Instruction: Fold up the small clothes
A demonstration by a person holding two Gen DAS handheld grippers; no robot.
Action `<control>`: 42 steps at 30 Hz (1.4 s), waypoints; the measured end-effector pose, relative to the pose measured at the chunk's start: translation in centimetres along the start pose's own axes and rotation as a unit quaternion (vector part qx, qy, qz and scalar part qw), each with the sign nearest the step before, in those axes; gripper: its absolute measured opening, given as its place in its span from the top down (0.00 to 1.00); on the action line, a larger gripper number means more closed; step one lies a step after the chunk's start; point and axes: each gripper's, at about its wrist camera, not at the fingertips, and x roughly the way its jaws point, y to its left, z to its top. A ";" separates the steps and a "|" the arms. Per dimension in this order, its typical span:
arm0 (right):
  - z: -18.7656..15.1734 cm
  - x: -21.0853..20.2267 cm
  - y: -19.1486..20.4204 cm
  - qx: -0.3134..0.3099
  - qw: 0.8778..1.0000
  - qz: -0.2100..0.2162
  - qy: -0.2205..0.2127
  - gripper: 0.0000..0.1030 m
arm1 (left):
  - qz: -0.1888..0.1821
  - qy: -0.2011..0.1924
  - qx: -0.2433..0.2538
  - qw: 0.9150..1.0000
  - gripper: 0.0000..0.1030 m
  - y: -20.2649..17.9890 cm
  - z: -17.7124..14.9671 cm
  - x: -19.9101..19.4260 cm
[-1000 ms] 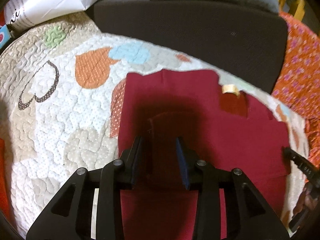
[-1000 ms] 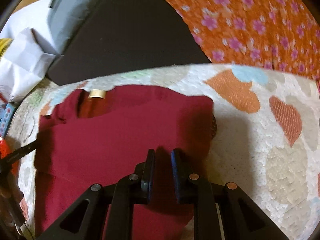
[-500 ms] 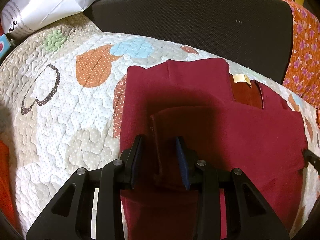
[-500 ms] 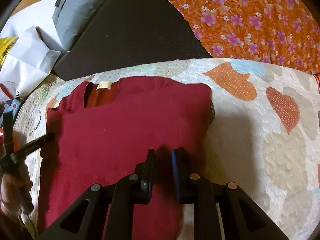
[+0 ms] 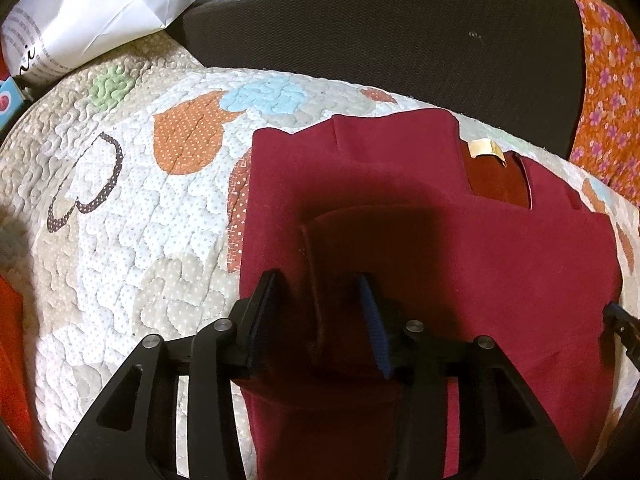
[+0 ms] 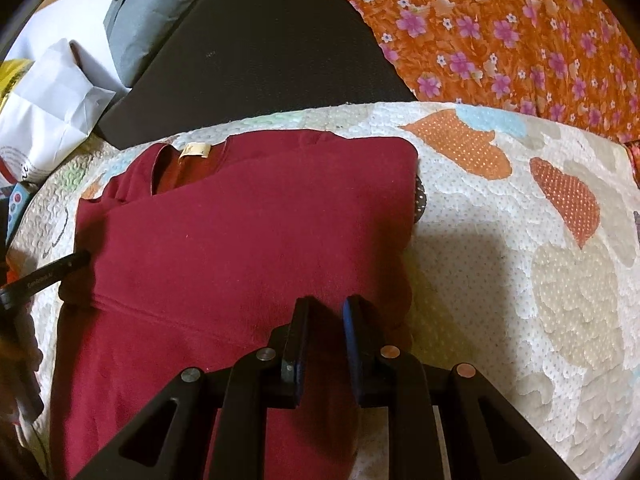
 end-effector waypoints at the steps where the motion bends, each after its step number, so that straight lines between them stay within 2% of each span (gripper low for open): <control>1: 0.0 0.0 -0.1 0.003 1.000 0.002 -0.001 0.84 | 0.001 -0.001 0.002 1.000 0.53 -0.1 -0.1 0.0; 4: 0.0 -0.4 -0.2 0.016 1.000 0.018 0.006 0.81 | -0.007 -0.001 0.001 1.000 0.46 -0.2 -0.2 -0.1; 8: -0.6 -2.3 0.2 0.034 0.998 0.044 0.020 0.77 | -0.023 0.002 -0.004 1.000 0.43 0.0 -0.6 -0.8; 10: -1.5 -3.8 0.8 0.031 0.998 0.050 0.021 0.74 | -0.038 0.005 -0.009 0.999 0.36 0.1 -0.9 -1.4; 12: -2.7 -4.9 1.2 0.032 0.998 0.052 0.029 0.72 | -0.049 0.009 -0.013 0.999 0.36 0.2 -1.4 -2.2; 16: -5.8 -6.8 1.4 0.048 0.994 0.082 0.047 0.71 | -0.075 0.021 -0.024 0.997 0.36 0.1 -2.9 -3.9; 18: -7.5 -7.7 1.5 0.050 0.994 0.076 0.056 0.71 | -0.097 0.038 -0.028 0.994 0.36 0.2 -3.9 -5.0; 21: -10.3 -8.7 1.4 0.052 0.994 0.072 0.069 0.69 | -0.100 0.035 -0.021 0.994 0.36 0.4 -5.4 -7.1; 24: -12.6 -9.7 1.1 0.057 0.992 0.073 0.081 0.67 | -0.092 0.025 -0.023 0.995 0.36 1.3 -7.4 -9.6; 27: -14.9 -10.6 1.1 0.049 0.992 0.068 0.094 0.66 | -0.109 0.035 -0.051 0.992 0.36 2.4 -10.2 -11.3; 30: -17.2 -11.6 0.6 0.049 0.991 0.067 0.102 0.64 | -0.111 0.046 -0.059 0.991 0.36 3.1 -13.0 -12.4; 36: -21.6 -13.8 -0.8 0.088 0.985 0.113 0.097 0.62 | -0.106 0.062 -0.049 0.991 0.36 4.2 -18.0 -14.6; 42: -24.0 -14.6 -0.5 0.099 0.982 0.129 0.100 0.59 | -0.107 0.069 -0.059 0.990 0.36 5.9 -21.5 -16.3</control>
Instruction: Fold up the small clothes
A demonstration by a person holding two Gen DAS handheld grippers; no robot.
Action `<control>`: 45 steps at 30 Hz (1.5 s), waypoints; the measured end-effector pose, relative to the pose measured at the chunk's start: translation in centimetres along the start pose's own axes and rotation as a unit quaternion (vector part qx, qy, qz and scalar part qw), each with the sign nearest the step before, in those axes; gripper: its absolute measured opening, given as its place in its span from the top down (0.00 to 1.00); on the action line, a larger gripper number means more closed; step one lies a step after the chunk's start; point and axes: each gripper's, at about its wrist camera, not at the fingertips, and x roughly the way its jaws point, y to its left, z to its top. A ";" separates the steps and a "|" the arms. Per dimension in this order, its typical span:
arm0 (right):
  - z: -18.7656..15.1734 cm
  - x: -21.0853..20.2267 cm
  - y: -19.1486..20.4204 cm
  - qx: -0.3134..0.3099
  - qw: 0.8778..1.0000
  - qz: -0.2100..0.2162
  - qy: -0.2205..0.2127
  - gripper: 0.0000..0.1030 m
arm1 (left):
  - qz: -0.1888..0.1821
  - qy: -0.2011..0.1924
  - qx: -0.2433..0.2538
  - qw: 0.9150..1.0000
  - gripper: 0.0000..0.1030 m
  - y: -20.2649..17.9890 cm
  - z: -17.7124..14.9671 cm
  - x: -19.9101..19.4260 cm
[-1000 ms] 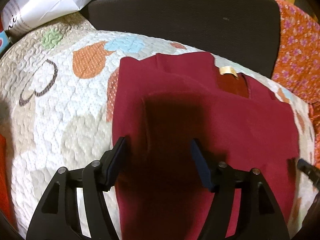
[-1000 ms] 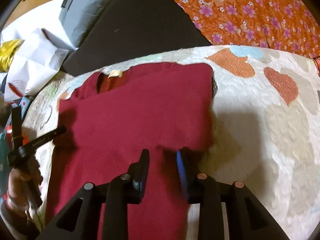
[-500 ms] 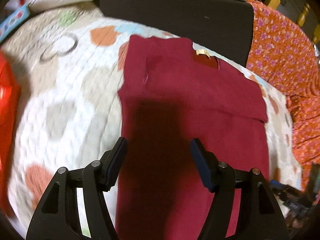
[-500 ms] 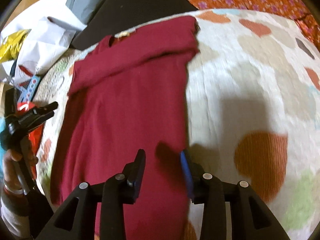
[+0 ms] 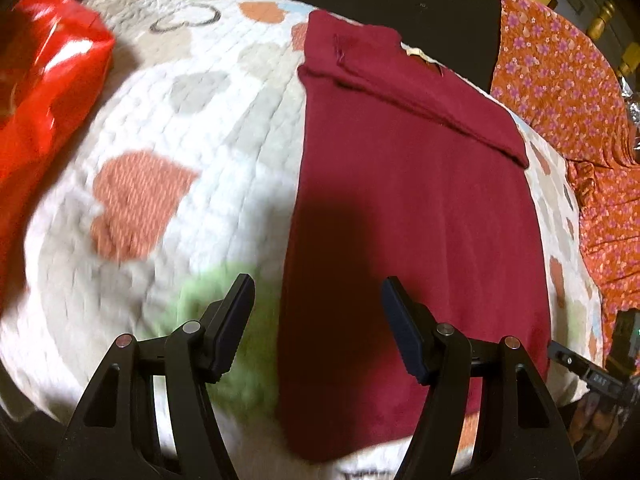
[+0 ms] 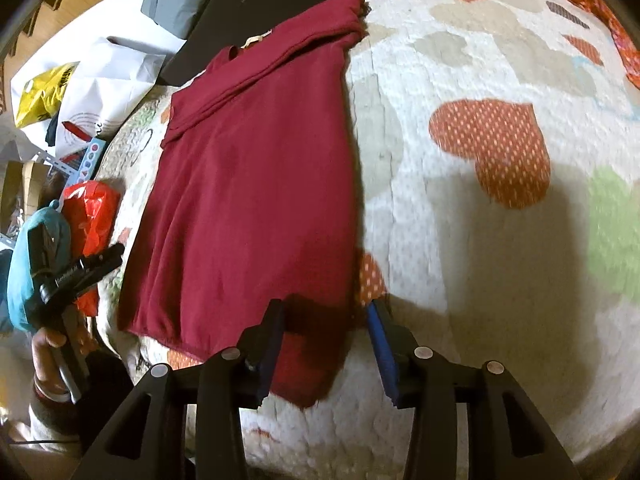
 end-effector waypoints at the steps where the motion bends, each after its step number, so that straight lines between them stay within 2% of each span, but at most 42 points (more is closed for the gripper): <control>1: 0.0 0.0 0.0 0.002 1.000 0.004 0.000 0.58 | -0.004 0.004 -0.001 1.000 0.36 0.1 -0.5 -0.1; 6: -0.6 0.5 0.5 -0.002 1.000 0.014 0.005 0.56 | -0.027 0.028 0.000 0.999 0.36 -0.4 -2.1 0.3; 10: -0.7 0.6 0.5 0.002 1.000 0.018 0.004 0.55 | -0.022 0.034 0.006 0.999 0.36 -0.7 -2.4 0.6; 17: -1.6 0.4 -0.1 0.024 0.998 0.054 0.016 0.54 | -0.015 0.034 0.013 0.999 0.35 -0.9 -3.2 0.8; 21: -2.1 0.6 -0.1 0.030 0.997 0.070 0.022 0.54 | -0.009 0.038 0.037 0.999 0.22 -1.8 -3.6 1.2; 26: -2.0 0.8 -0.4 0.044 0.995 0.085 0.023 0.52 | 0.000 0.043 0.052 0.998 0.14 -2.7 -3.7 1.9; 31: -2.0 0.8 -0.9 0.064 0.992 0.103 0.024 0.52 | 0.007 0.046 0.059 0.997 0.13 -3.0 -3.7 2.1; 45: -2.1 1.1 -0.2 0.056 0.993 0.102 0.022 0.52 | 0.038 0.042 0.081 0.995 0.13 -4.2 -3.9 2.8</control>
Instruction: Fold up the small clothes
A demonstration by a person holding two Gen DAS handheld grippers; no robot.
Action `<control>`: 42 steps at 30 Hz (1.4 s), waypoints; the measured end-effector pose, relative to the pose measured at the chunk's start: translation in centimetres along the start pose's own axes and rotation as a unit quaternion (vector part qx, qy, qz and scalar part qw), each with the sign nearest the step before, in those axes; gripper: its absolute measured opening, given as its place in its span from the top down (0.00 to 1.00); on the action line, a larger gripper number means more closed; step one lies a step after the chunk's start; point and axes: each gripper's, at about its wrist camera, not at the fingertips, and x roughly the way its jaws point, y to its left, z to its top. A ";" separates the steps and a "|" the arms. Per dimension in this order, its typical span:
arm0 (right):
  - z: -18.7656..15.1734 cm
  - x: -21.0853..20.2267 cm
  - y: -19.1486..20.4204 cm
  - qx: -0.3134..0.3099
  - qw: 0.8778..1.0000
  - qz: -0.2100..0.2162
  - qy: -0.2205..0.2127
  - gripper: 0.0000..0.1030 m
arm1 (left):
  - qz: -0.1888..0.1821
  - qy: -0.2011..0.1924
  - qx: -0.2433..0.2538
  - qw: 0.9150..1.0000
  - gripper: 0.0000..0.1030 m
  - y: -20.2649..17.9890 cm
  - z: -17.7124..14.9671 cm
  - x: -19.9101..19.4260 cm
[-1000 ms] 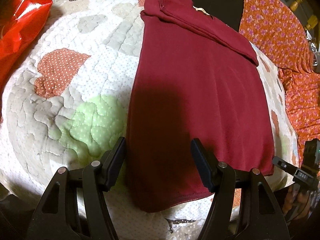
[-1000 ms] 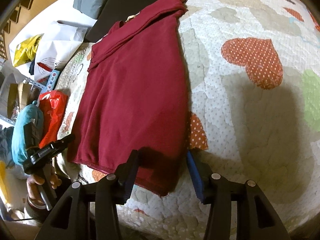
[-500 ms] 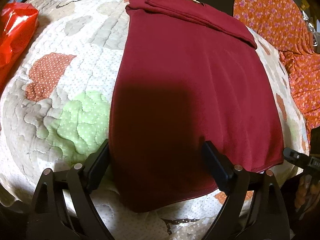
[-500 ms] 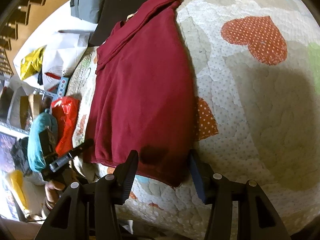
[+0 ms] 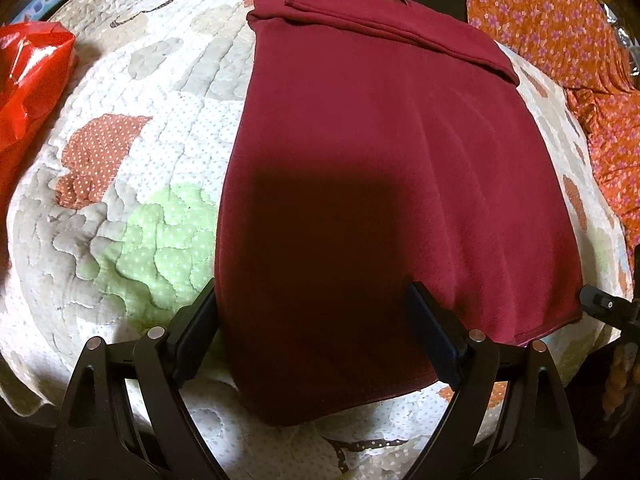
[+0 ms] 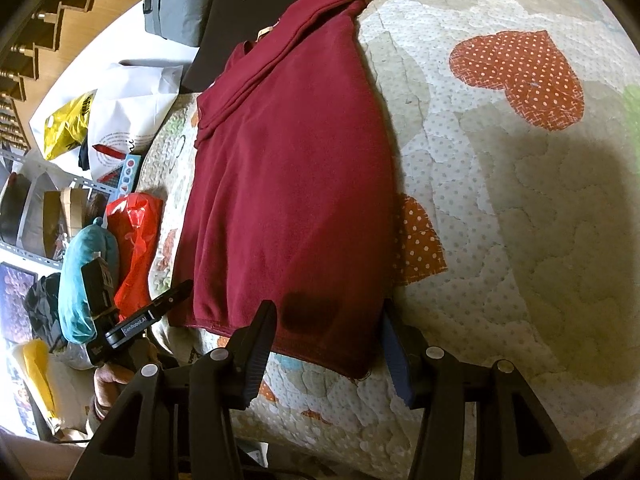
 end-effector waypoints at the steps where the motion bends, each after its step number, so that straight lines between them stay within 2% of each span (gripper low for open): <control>1: 0.0 0.0 -0.1 0.000 1.000 0.000 0.000 0.52 | 0.002 -0.001 0.000 1.000 0.13 -0.2 0.0 0.1; 16: 0.1 0.1 0.0 -0.003 1.000 0.000 -0.002 0.52 | 0.019 -0.003 0.007 1.000 0.13 -1.4 0.2 0.7; 21: 0.1 0.4 1.3 -0.053 0.998 -0.023 0.001 0.53 | 0.006 0.000 0.003 1.000 0.13 -1.0 0.1 0.5; 22: 0.0 0.6 1.6 -0.061 0.998 -0.026 0.000 0.59 | 0.000 0.000 0.001 1.000 0.14 -1.0 0.1 0.5; 23: -0.1 0.8 1.8 -0.064 0.998 -0.025 -0.001 0.67 | -0.003 -0.001 0.000 1.000 0.18 -1.0 0.1 0.3; 24: 0.0 1.0 1.9 -0.064 0.998 -0.017 0.003 0.72 | -0.001 -0.003 0.000 1.000 0.29 -0.9 0.1 0.1; 25: 0.1 1.3 2.0 -0.064 0.998 -0.008 0.007 0.82 | 0.002 -0.005 0.000 1.000 0.43 -0.8 0.0 -0.1; 26: 0.2 1.3 2.2 -0.067 0.998 -0.003 0.006 0.84 | -0.002 -0.007 -0.001 1.000 0.53 -0.6 0.1 -0.3; 27: 0.4 1.1 2.7 -0.073 0.997 0.006 0.001 0.85 | -0.012 -0.007 -0.007 1.000 0.75 -0.3 0.2 -0.5; 28: 0.6 0.8 3.0 -0.076 0.997 0.016 -0.002 0.85 | -0.031 -0.003 -0.018 0.999 0.90 0.0 0.4 -0.7; 32: 2.3 -1.1 4.8 -0.086 0.993 0.067 -0.033 0.86 | -0.077 0.003 -0.041 0.996 0.91 0.6 1.4 -1.5; 35: 4.5 -2.5 6.1 -0.095 0.989 0.097 -0.050 0.86 | -0.114 -0.017 -0.056 0.992 0.91 0.9 3.2 -3.2; 42: 12.0 -4.3 9.3 -0.137 0.981 0.089 -0.105 0.86 | -0.139 -0.061 -0.052 0.987 0.91 0.9 10.3 -5.4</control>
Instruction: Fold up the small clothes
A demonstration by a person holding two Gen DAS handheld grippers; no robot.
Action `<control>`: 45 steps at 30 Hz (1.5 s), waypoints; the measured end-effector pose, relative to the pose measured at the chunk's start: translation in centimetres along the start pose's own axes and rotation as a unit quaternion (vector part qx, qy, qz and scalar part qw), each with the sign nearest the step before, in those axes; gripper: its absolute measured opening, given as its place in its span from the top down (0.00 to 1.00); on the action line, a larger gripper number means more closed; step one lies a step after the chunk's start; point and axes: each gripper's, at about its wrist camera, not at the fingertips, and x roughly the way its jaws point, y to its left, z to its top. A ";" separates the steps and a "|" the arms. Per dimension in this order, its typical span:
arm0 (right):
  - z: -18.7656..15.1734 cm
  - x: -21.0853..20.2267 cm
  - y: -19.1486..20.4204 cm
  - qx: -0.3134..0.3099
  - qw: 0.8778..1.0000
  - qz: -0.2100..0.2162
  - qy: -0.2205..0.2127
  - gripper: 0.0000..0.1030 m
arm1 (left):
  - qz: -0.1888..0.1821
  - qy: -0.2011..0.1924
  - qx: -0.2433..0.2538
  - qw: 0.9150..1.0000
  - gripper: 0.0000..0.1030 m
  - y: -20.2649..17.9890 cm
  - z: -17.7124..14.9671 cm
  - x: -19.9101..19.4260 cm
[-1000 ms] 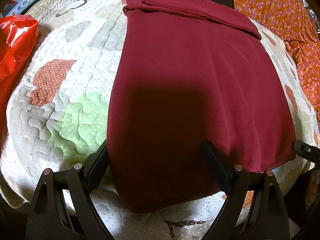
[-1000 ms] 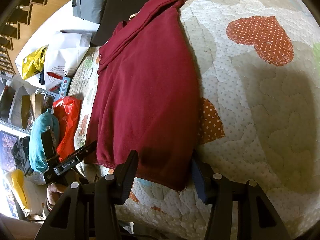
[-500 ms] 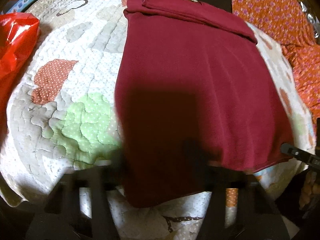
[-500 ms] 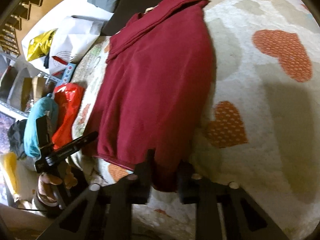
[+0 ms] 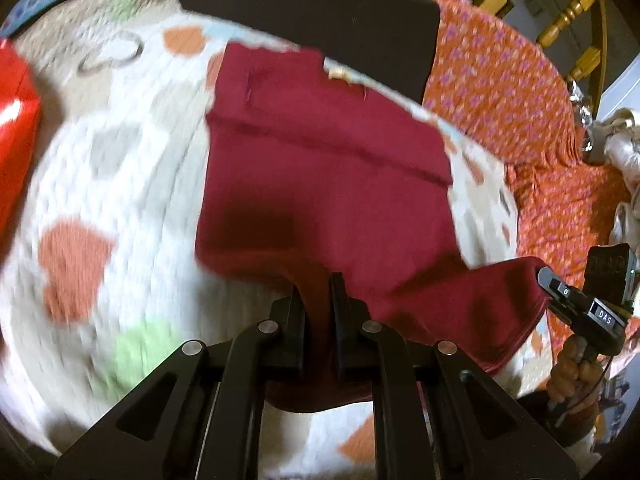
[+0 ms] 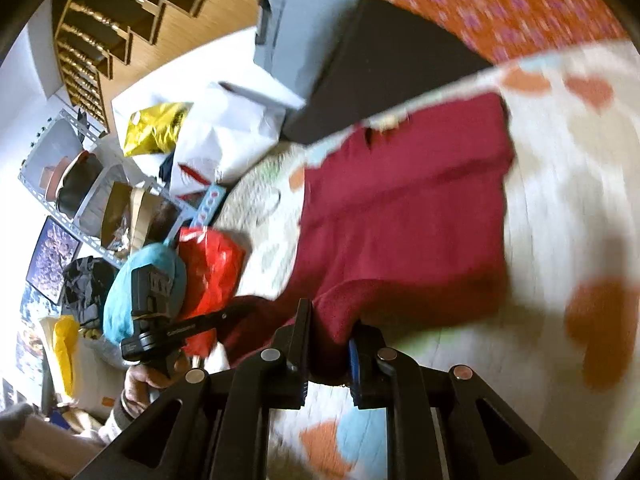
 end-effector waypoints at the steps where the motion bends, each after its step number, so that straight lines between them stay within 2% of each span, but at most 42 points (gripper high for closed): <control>1: 1.5 0.2 -0.3 -0.002 1.000 -0.005 -0.009 0.86 | 0.000 -0.009 0.003 1.000 0.91 -0.2 1.4 0.0; 7: 9.1 2.9 -3.1 -0.001 0.999 -0.029 -0.040 0.86 | 0.008 -0.055 0.010 0.998 0.91 -1.0 10.3 2.5; 11: 13.5 6.7 -6.2 0.013 0.997 -0.059 -0.044 0.86 | 0.037 -0.068 0.000 0.997 0.92 -0.3 15.4 6.2; 17: 18.5 12.6 -10.7 0.017 0.992 -0.117 -0.042 0.86 | 0.072 -0.069 -0.034 0.994 0.92 3.2 20.5 11.5; 20: 19.7 14.8 -13.2 0.037 0.990 -0.128 -0.045 0.86 | 0.061 -0.060 -0.051 0.995 0.92 4.6 22.3 13.7; 23: 20.5 16.3 -15.4 0.070 0.989 -0.127 -0.027 0.83 | 0.057 -0.041 -0.064 0.995 0.88 5.3 23.3 15.2; 27: 21.2 14.0 -16.0 0.088 0.991 -0.082 -0.061 0.80 | 0.030 -0.031 -0.086 0.995 0.82 6.2 24.4 14.4; 28: 21.4 13.1 -15.6 0.081 0.990 -0.090 -0.073 0.75 | 0.030 -0.043 -0.083 0.995 0.78 6.3 24.7 13.6; 29: 21.4 12.1 -15.2 0.073 0.988 -0.106 -0.090 0.65 | 0.039 -0.056 -0.081 0.994 0.73 6.2 24.7 12.9; 31: 21.7 10.4 -14.8 0.068 0.984 -0.114 -0.117 0.62 | 0.070 -0.095 -0.077 0.990 0.41 6.1 24.8 11.3; 32: 21.7 9.8 -14.6 0.063 0.984 -0.111 -0.123 0.62 | 0.073 -0.119 -0.077 0.987 0.37 6.0 24.6 10.3; 33: 21.7 9.5 -14.1 0.051 0.985 -0.113 -0.124 0.62 | 0.071 -0.125 -0.075 0.987 0.36 6.0 24.5 10.0; 35: 21.3 10.1 -12.8 0.010 0.987 -0.126 -0.102 0.62 | 0.068 -0.115 -0.060 0.989 0.36 5.2 24.4 10.3; 37: 20.7 12.2 -11.4 -0.042 0.984 -0.163 -0.060 0.62 | 0.068 -0.109 -0.051 0.990 0.36 4.6 24.1 11.0; 39: 19.9 14.5 -10.5 -0.087 0.974 -0.207 -0.034 0.64 | 0.075 -0.095 -0.044 0.992 0.36 4.2 23.9 12.3; 42: 19.1 17.3 -12.0 -0.098 0.955 -0.279 0.006 0.65 | 0.105 -0.060 -0.030 0.992 0.36 4.0 23.1 15.3; 43: 18.9 18.3 -12.9 -0.100 0.945 -0.309 0.025 0.65 | 0.115 -0.050 -0.026 0.992 0.36 4.0 22.7 16.0; 45: 18.6 18.6 -13.3 -0.111 0.940 -0.323 0.025 0.66 | 0.137 -0.029 -0.016 0.990 0.36 4.4 22.1 17.7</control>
